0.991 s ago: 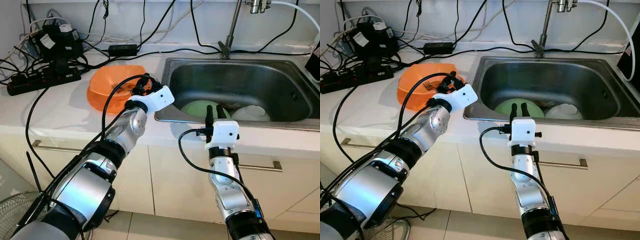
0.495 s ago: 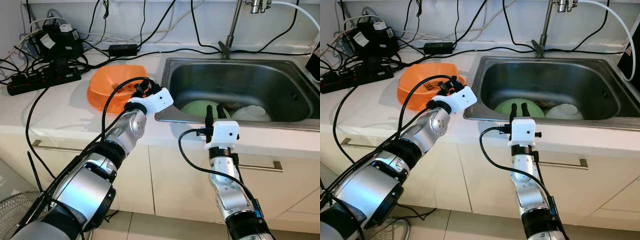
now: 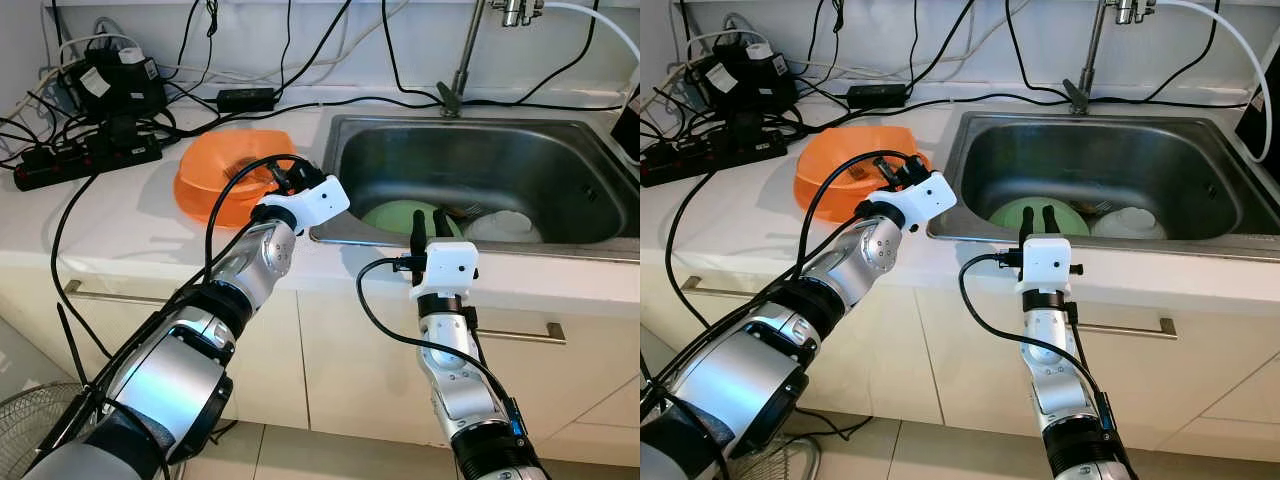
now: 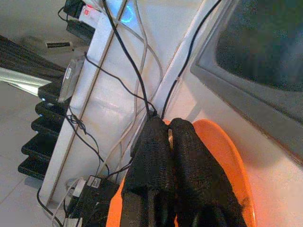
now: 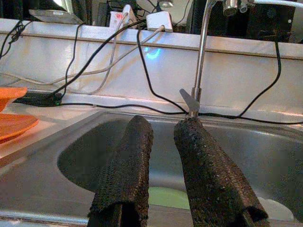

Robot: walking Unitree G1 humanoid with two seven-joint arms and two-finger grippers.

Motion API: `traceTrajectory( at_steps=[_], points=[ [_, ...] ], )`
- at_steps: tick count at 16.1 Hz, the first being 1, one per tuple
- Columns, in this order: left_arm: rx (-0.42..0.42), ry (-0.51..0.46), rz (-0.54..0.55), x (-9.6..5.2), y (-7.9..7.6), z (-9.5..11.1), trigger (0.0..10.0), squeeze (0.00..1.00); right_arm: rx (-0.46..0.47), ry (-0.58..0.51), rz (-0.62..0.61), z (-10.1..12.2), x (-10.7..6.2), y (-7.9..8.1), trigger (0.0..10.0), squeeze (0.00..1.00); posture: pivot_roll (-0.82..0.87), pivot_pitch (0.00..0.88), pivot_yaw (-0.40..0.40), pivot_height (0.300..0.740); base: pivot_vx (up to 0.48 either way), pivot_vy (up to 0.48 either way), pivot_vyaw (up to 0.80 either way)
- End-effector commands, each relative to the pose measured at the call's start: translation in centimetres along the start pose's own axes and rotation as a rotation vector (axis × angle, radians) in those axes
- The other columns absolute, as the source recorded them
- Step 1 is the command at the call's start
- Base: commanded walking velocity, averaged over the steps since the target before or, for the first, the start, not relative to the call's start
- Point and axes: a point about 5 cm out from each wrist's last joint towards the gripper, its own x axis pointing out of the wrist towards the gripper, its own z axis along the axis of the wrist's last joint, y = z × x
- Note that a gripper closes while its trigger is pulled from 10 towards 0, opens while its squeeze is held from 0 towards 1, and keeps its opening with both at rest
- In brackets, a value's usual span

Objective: Kitchen organization

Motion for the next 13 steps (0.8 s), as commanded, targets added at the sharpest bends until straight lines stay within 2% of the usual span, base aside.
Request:
traceTrajectory(
  at_steps=[1, 4, 7, 8, 9, 10, 11, 13],
  points=[
    [0.017, -0.005, 0.015, 0.2, 0.4, 0.1, 0.0, 0.00, 0.015, -0.005, -0.006, 0.1, 0.2, 0.0, 10.0, 0.00, 0.04, 0.012, 0.085, 0.740, 0.000, 0.000, 0.00],
    [0.048, -0.053, 0.073, 0.4, 1.2, 0.8, 0.0, 0.00, 0.016, -0.005, -0.007, 0.1, 0.1, 0.1, 10.0, 0.00, 0.04, 0.012, 0.084, 0.740, 0.000, 0.000, 0.00],
    [0.081, -0.191, 0.182, 0.6, 3.0, 3.1, 0.0, 0.00, 0.016, -0.003, -0.006, 0.1, 0.1, 0.1, 10.0, 0.00, 0.04, 0.014, 0.084, 0.740, 0.000, 0.000, 0.00],
    [0.072, -0.244, 0.213, 0.5, 3.5, 4.0, 1.0, 0.00, 0.016, -0.003, -0.006, 0.1, 0.1, 0.1, 10.0, 0.00, 0.04, 0.014, 0.084, 0.740, 0.000, 0.000, 0.00],
    [0.066, -0.262, 0.221, 0.4, 3.6, 4.3, 4.4, 0.00, 0.016, -0.003, -0.006, 0.1, 0.1, 0.1, 10.0, 0.00, 0.05, 0.014, 0.084, 0.740, 0.000, 0.000, 0.00],
    [0.046, -0.302, 0.240, 0.2, 3.9, 4.9, 10.0, 0.00, 0.016, -0.002, -0.006, 0.1, 0.1, 0.1, 10.0, 0.00, 0.05, 0.015, 0.083, 0.740, 0.000, 0.000, 0.00],
    [0.032, -0.347, 0.248, -0.1, 3.9, 5.6, 10.0, 0.00, 0.016, -0.001, -0.005, 0.1, 0.1, 0.1, 10.0, 0.00, 0.05, 0.015, 0.083, 0.740, 0.000, 0.000, 0.00],
    [-0.053, -0.414, 0.253, -0.8, 4.0, 6.7, 10.0, 0.00, 0.017, -0.001, -0.004, 0.0, 0.1, 0.2, 10.0, 0.00, 0.05, 0.016, 0.083, 0.740, 0.000, 0.000, 0.00]
  ],
)
